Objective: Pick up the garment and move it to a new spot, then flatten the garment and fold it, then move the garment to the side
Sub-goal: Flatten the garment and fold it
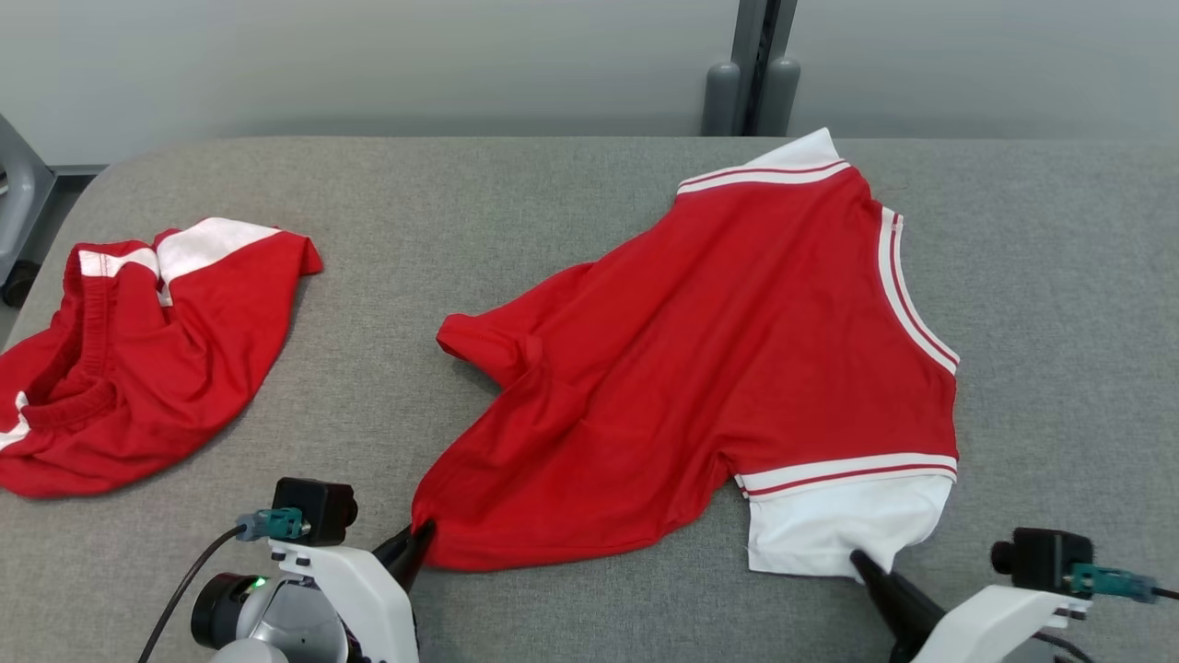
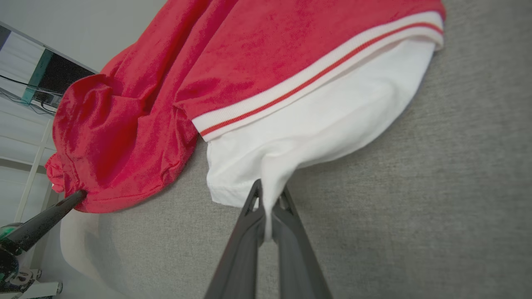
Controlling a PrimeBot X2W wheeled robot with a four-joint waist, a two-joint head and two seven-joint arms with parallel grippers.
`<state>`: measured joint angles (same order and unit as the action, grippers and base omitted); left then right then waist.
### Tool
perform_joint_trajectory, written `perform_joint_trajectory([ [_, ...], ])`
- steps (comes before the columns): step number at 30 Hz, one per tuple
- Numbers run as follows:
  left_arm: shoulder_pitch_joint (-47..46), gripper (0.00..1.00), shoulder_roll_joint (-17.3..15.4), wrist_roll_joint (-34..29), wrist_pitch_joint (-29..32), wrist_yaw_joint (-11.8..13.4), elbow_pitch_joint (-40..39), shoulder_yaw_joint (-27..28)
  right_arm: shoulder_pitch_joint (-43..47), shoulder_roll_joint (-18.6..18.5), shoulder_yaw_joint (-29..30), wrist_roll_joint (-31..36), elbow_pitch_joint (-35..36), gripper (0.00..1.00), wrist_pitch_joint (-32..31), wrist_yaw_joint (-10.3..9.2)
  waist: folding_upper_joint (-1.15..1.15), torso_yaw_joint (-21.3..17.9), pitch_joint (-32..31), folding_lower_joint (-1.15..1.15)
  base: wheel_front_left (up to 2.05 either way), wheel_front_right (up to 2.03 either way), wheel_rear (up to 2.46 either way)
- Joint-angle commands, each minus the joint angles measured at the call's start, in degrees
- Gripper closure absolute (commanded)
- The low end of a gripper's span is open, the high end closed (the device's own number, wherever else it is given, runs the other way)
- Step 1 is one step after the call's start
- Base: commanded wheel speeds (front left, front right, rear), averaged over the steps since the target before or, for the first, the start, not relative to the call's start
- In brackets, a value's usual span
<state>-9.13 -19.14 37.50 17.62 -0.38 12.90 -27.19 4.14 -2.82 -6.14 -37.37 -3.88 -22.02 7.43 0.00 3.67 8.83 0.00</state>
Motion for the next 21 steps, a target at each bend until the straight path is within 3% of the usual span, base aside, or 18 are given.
perform_joint_trajectory([
  [1,0.9,1.00,-0.3,0.7,-0.5,0.5,-1.3,0.6,0.5,-0.7,0.5,-1.0,1.1,1.00,1.0,0.12,0.00,0.1,-0.8,0.00,0.00,0.00,0.00],
  [8,-1.3,1.00,-1.1,1.3,-0.4,0.8,-9.3,2.1,-1.3,-2.8,3.5,-4.8,7.2,1.00,4.6,0.13,0.00,-0.4,-1.0,0.00,0.00,0.00,0.00],
  [12,-8.1,1.00,-1.4,0.2,0.0,0.9,-12.0,3.5,-8.2,-5.1,3.3,-7.6,9.6,1.00,3.9,0.13,0.00,-1.8,1.5,0.00,0.00,0.00,0.00],
  [21,-31.6,1.00,-0.5,0.5,4.4,-3.5,-4.2,4.5,-30.8,-11.4,4.6,-10.8,7.5,1.00,0.7,0.13,0.00,-2.4,10.2,0.00,0.00,0.00,0.00],
])
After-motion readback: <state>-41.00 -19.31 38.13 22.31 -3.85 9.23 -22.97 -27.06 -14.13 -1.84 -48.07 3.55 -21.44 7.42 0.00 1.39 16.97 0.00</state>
